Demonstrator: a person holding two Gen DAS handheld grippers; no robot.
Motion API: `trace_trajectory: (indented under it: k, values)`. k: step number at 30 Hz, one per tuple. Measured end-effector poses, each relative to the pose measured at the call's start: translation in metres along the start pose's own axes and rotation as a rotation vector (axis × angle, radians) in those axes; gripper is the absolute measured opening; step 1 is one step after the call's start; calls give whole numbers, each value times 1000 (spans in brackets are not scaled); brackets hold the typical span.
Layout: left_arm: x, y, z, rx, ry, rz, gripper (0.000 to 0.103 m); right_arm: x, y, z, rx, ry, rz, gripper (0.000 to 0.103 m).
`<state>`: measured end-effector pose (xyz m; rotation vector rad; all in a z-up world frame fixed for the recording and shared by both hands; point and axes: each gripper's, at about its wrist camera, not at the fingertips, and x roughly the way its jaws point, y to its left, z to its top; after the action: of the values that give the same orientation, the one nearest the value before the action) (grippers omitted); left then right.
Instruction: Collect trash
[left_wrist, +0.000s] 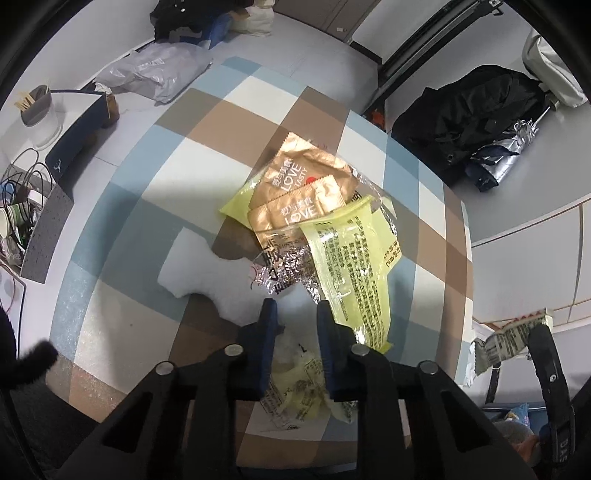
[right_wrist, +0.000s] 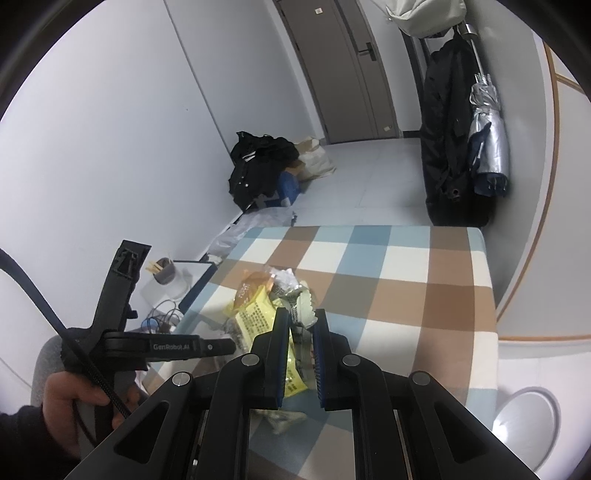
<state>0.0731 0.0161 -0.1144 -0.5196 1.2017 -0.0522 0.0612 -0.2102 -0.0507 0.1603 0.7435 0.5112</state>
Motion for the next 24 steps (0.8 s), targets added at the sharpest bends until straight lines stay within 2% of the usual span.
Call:
trace_trajectory:
  k: [7,24]
  values:
    - [-2,-3,2,-7,-20,-8,6,-2,-1,-2,12,-2,-8,12]
    - [-28,-10,7,31,-123,-84,4,-6,-4,-4,39,-7,-18,12]
